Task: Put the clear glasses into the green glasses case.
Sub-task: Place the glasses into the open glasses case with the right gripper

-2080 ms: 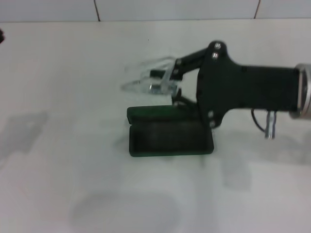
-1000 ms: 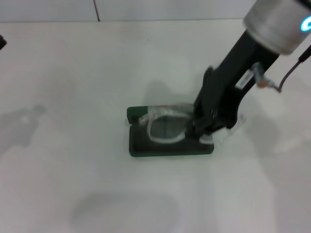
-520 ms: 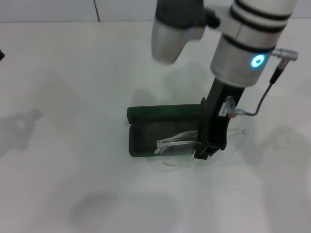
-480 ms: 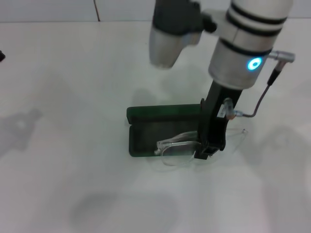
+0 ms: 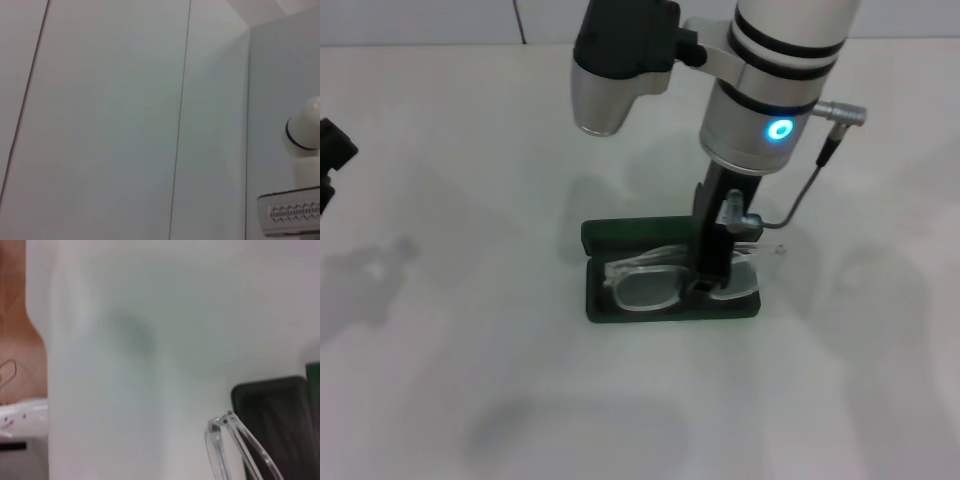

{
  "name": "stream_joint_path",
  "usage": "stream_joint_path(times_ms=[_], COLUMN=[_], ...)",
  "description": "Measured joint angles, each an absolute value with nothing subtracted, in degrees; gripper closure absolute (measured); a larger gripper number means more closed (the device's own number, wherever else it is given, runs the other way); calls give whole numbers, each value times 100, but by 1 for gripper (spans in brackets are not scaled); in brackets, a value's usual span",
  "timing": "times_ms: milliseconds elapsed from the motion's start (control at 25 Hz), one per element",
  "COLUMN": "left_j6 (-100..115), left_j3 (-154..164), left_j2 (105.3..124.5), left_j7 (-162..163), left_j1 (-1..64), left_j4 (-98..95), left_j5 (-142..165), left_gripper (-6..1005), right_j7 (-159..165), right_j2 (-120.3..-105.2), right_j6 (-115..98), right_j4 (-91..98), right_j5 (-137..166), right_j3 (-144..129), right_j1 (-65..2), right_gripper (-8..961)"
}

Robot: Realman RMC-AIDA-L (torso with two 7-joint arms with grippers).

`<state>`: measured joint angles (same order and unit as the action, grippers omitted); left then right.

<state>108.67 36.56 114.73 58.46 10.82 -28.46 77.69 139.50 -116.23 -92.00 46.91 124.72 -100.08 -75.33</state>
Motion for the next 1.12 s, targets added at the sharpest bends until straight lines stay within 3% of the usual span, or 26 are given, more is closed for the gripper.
stream_joint_path(times_ms=[1120], left_j6=[10898], left_j3=[3678], left_j2=[11479], left_j7=[5651], left_j1=[1016], left_j4=[-2856], left_j5=[8050], left_gripper=[901], right_j7=[13974], right_j2=[-11619], right_j6=[-8171], right_j4=[3813], right_j5=[11983], right_j3=[-10676], right_j1=[-7586], right_gripper=[831])
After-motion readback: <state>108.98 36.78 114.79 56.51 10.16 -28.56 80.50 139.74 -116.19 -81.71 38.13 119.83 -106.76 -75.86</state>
